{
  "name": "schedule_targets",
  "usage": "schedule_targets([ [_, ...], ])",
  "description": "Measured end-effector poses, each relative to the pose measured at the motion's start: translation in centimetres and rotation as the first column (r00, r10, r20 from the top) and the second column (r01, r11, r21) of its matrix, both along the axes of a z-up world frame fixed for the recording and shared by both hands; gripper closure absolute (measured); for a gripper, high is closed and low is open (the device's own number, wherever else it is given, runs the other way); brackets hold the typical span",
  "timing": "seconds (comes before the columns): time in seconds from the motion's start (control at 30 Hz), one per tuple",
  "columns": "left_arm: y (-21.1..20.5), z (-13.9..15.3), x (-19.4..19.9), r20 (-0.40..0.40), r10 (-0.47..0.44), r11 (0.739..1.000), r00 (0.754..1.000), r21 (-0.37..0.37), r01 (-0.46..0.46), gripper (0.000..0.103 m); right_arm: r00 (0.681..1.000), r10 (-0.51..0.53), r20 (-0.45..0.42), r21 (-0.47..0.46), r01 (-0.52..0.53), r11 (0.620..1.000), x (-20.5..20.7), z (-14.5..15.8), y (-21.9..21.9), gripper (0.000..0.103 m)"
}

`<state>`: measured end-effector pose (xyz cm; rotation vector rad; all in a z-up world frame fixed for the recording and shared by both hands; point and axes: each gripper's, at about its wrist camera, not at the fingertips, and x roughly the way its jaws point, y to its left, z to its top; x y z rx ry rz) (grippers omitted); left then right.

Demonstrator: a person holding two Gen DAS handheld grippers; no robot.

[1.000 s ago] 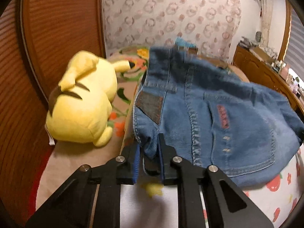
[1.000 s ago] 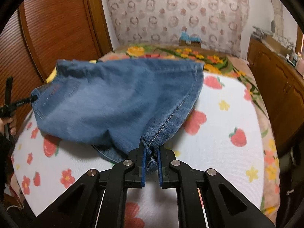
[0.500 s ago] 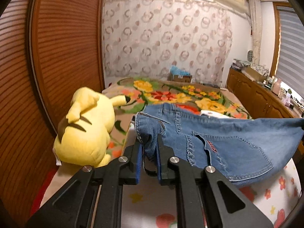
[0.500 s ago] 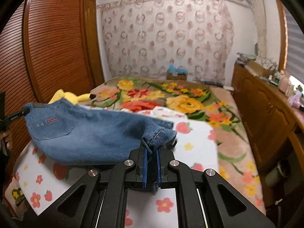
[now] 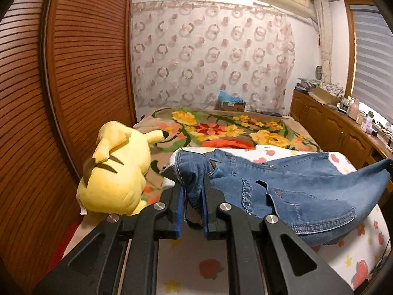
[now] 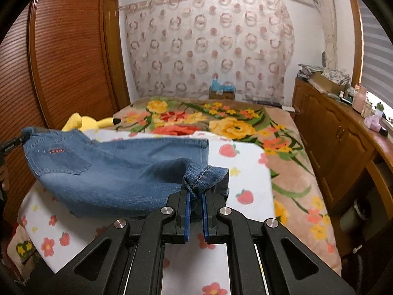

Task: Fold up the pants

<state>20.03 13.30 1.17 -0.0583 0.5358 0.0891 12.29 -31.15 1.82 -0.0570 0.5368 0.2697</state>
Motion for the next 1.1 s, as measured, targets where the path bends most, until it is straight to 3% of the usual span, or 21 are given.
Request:
schedule_targets([
  [0.13, 0.5, -1.0, 0.2, -0.021, 0.014, 1.000, 1.000, 0.004, -0.014, 0.090, 1.000, 0.006, -0.004, -0.016, -0.006, 1.000, 1.4, 0.9, 0.9, 0.096],
  [0.33, 1.0, -1.1, 0.4, -0.018, 0.023, 0.999, 1.000, -0.041, -0.024, 0.090, 1.000, 0.025, 0.020, -0.050, -0.024, 0.998, 7.1, 4.5, 2.6, 0.096],
  [0.5, 1.5, 0.0, 0.4, 0.006, 0.034, 0.996, 0.999, -0.087, -0.033, 0.090, 0.991, 0.073, 0.110, -0.077, -0.065, 0.995, 11.1, 10.6, 6.3, 0.096],
  [0.6, 1.6, 0.1, 0.2, 0.016, 0.045, 0.995, 0.999, -0.086, -0.043, 0.090, 0.970, 0.109, 0.220, -0.063, -0.097, 0.993, 10.9, 15.6, 7.6, 0.096],
  [0.67, 1.7, -0.4, 0.0, 0.011, 0.048, 0.996, 0.999, -0.082, -0.047, 0.090, 0.963, 0.106, 0.246, -0.041, -0.098, 0.994, 10.3, 17.1, 7.3, 0.096],
  [0.77, 1.9, -1.8, -0.4, -0.010, 0.044, 0.996, 0.999, -0.083, -0.045, 0.090, 0.980, 0.085, 0.179, -0.023, -0.083, 0.996, 9.3, 14.7, 5.3, 0.096],
  [0.87, 2.0, -3.6, -0.4, -0.047, 0.036, 0.996, 0.998, -0.081, -0.040, 0.090, 0.998, 0.065, 0.008, -0.060, -0.064, 0.996, 9.3, 7.9, 3.5, 0.096],
  [0.97, 2.0, -4.8, -0.5, -0.067, 0.043, 0.997, 0.997, -0.068, -0.047, 0.090, 0.985, 0.049, -0.168, -0.064, -0.061, 0.996, 9.9, 1.8, 2.3, 0.096],
  [1.1, 2.4, -5.2, -0.9, -0.077, 0.042, 0.996, 0.996, -0.082, -0.048, 0.090, 0.957, 0.060, -0.285, -0.037, -0.073, 0.997, 9.5, -2.0, 1.8, 0.095],
])
